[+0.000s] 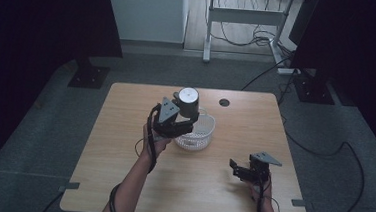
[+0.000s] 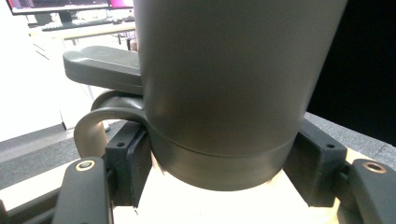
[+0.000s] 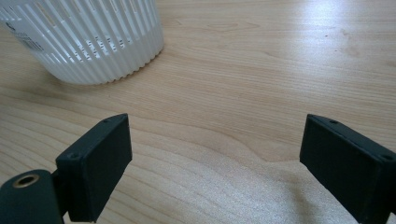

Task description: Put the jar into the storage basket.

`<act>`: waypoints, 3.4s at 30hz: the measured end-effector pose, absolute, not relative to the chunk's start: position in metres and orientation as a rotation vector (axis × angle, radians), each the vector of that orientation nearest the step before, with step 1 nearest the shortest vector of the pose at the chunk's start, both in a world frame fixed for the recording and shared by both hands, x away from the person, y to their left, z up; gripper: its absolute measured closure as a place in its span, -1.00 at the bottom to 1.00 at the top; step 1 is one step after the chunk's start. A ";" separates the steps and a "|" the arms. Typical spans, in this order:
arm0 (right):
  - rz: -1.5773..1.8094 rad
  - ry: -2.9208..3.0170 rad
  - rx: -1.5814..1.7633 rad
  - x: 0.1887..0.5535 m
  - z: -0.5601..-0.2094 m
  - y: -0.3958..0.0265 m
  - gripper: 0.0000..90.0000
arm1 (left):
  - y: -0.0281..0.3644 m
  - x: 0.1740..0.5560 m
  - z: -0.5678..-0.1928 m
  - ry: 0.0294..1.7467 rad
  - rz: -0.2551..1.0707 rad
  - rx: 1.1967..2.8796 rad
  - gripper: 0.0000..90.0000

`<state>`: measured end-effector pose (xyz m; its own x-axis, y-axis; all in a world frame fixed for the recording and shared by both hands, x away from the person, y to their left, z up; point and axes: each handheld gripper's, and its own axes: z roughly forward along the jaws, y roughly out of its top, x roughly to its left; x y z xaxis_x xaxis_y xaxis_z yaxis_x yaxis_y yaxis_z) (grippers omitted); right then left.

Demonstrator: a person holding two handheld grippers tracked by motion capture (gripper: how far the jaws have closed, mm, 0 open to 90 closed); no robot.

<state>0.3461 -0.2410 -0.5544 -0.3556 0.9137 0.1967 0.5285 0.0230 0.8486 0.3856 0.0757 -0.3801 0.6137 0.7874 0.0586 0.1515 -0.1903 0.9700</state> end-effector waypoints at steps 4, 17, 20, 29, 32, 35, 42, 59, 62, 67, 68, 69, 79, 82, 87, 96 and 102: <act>1.276 1.903 1.466 0.346 -0.555 -0.241 -0.80 | 0.073 0.389 -0.381 0.788 0.690 1.684 -0.32; 1.276 1.909 1.465 0.347 -0.555 -0.241 -0.80 | 0.061 0.395 -0.391 0.797 0.705 1.690 -0.32; 1.271 1.912 1.466 0.347 -0.555 -0.241 -0.80 | 0.059 0.396 -0.392 0.806 0.709 1.686 -0.32; 1.274 1.916 1.463 0.347 -0.555 -0.240 -0.80 | 0.049 0.396 -0.402 0.795 0.722 1.706 -0.32; 1.274 1.917 1.463 0.347 -0.555 -0.240 -0.80 | 0.047 0.397 -0.404 0.793 0.715 1.712 -0.32; 1.267 1.921 1.465 0.347 -0.554 -0.240 -0.80 | 0.046 0.397 -0.405 0.793 0.712 1.707 -0.32; 1.268 1.924 1.464 0.347 -0.555 -0.240 -0.80 | 0.045 0.399 -0.407 0.795 0.723 1.700 -0.32; 1.263 1.934 1.460 0.348 -0.554 -0.240 -0.80 | 0.041 0.406 -0.423 0.826 0.713 1.724 -0.32; 1.261 1.935 1.459 0.348 -0.554 -0.239 -0.80 | 0.041 0.408 -0.427 0.834 0.707 1.730 -0.32; 1.261 1.935 1.459 0.348 -0.555 -0.239 -0.80 | 0.038 0.410 -0.433 0.844 0.704 1.746 -0.32; 1.261 1.935 1.459 0.348 -0.555 -0.239 -0.80 | 0.038 0.411 -0.434 0.848 0.702 1.747 -0.32; 1.261 1.936 1.459 0.348 -0.555 -0.239 -0.80 | 0.038 0.411 -0.435 0.851 0.699 1.747 -0.32; 1.257 1.928 1.459 0.348 -0.554 -0.239 -0.80 | 0.033 0.413 -0.447 0.875 0.699 1.770 -0.32; 1.257 1.928 1.459 0.348 -0.554 -0.239 -0.80 | 0.032 0.413 -0.451 0.882 0.694 1.777 -0.32; 1.256 1.923 1.462 0.348 -0.554 -0.239 -0.80 | 0.031 0.415 -0.456 0.890 0.689 1.790 -0.32; 1.258 1.930 1.460 0.348 -0.554 -0.239 -0.80 | 0.029 0.417 -0.461 0.900 0.681 1.807 -0.32; 1.258 1.931 1.459 0.348 -0.554 -0.239 -0.80 | 0.027 0.418 -0.465 0.908 0.683 1.820 -0.32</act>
<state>0.3478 -0.2393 -0.5544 -0.3676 0.9108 0.1879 0.5397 0.0443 0.8407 0.4183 0.0275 -0.4651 0.5669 0.8215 0.0617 0.2869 -0.2671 0.9200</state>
